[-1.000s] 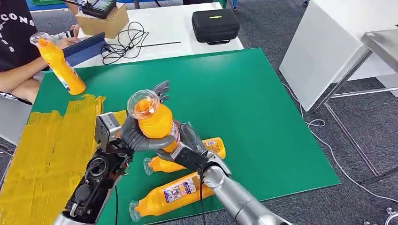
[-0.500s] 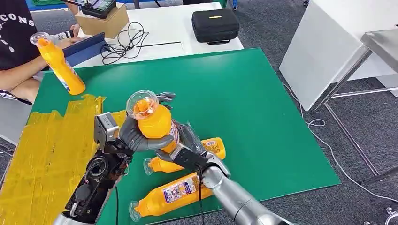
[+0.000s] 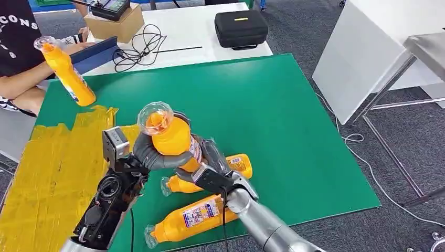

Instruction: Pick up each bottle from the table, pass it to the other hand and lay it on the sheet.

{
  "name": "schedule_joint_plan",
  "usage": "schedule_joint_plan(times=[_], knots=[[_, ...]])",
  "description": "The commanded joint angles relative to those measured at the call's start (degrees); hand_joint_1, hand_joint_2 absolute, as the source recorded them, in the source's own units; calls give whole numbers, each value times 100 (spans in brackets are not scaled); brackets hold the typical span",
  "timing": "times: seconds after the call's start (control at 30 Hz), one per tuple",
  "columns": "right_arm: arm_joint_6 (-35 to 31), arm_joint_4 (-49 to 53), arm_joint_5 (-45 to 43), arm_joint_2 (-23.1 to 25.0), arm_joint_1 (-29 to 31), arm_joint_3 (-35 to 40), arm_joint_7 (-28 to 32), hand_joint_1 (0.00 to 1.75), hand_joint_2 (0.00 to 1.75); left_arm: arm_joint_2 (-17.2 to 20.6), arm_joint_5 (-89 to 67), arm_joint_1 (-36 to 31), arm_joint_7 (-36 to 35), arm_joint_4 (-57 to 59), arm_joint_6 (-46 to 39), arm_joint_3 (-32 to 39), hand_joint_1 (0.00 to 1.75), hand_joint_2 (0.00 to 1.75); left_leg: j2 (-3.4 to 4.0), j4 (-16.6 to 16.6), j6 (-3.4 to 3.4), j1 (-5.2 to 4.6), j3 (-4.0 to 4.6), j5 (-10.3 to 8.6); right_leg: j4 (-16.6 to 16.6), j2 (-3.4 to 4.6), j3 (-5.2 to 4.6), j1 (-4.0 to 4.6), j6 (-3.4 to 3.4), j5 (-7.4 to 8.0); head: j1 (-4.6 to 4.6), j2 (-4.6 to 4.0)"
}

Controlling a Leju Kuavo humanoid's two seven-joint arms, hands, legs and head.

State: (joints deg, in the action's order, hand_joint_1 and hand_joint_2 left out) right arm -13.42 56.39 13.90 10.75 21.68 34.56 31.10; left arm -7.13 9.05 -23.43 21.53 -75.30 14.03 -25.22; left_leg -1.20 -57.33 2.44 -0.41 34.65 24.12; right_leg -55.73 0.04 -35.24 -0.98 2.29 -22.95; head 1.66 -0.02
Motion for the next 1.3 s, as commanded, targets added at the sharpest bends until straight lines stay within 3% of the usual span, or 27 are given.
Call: schedule_joint_plan(times=[0.03,0.07,0.1,0.13,0.23,0.33,0.57,1.13,1.2,1.3], knots=[[-498,1140,455,-429,-303,-275,63,175,175,124,-277,-236,15,144,-319,379,175,175,1,-2,-10,6,-11,6,0,-6,14,6,-7,-7,0,0],[-583,1326,591,-475,-368,-319,9,147,175,135,-377,-277,11,101,-419,464,175,175,1,-5,-13,9,-16,11,-1,-7,20,10,-10,-10,0,0],[-765,1528,878,-535,-441,-339,-39,0,175,148,-533,-315,11,27,-577,586,175,175,7,-12,-19,14,-28,21,-5,-6,33,16,-15,-19,0,0],[-1015,1733,1454,-647,-495,-303,-168,0,175,151,-634,-345,-46,-75,-636,784,175,175,-1,-6,-12,7,-9,8,-2,-8,14,8,-8,-8,0,0],[-1201,2281,1963,-879,-682,-340,-358,0,175,262,-1435,-449,-52,-346,-1187,1213,175,175,11,-6,-11,7,-6,8,-2,7,6,8,-8,-3,-2,0],[-1216,3020,2066,-1142,-1032,-586,-581,0,175,478,-3359,-628,-175,-485,-2099,1355,175,175,11,-13,-17,12,-7,13,-8,2,4,14,-13,-8,-2,0],[-1371,4086,2121,-1427,-1489,-1194,-603,0,175,877,-5804,-1281,-930,163,-3154,1645,175,175,-1,-7,-9,6,2,3,-6,-8,-3,6,-6,-5,2,0],[-1373,4143,2137,-1438,-1526,-1216,-602,0,175,874,-5822,-1273,-906,239,-3187,1648,175,175,5,-4,-11,6,-7,6,0,-1,6,7,-7,-4,0,0],[-1544,4183,2287,-1438,-1524,-1299,-625,0,175,1086,-7139,-1331,-1459,463,-3611,1387,175,175,10,-7,-15,10,-17,12,-1,1,16,11,-10,-9,0,0],[-1624,4273,2371,-1603,-1492,-1444,-781,0,175,1137,-8285,-1685,-1781,1259,-3105,1034,175,175,-2,-4,-10,5,-8,4,-2,-8,8,5,-7,-6,0,0]])
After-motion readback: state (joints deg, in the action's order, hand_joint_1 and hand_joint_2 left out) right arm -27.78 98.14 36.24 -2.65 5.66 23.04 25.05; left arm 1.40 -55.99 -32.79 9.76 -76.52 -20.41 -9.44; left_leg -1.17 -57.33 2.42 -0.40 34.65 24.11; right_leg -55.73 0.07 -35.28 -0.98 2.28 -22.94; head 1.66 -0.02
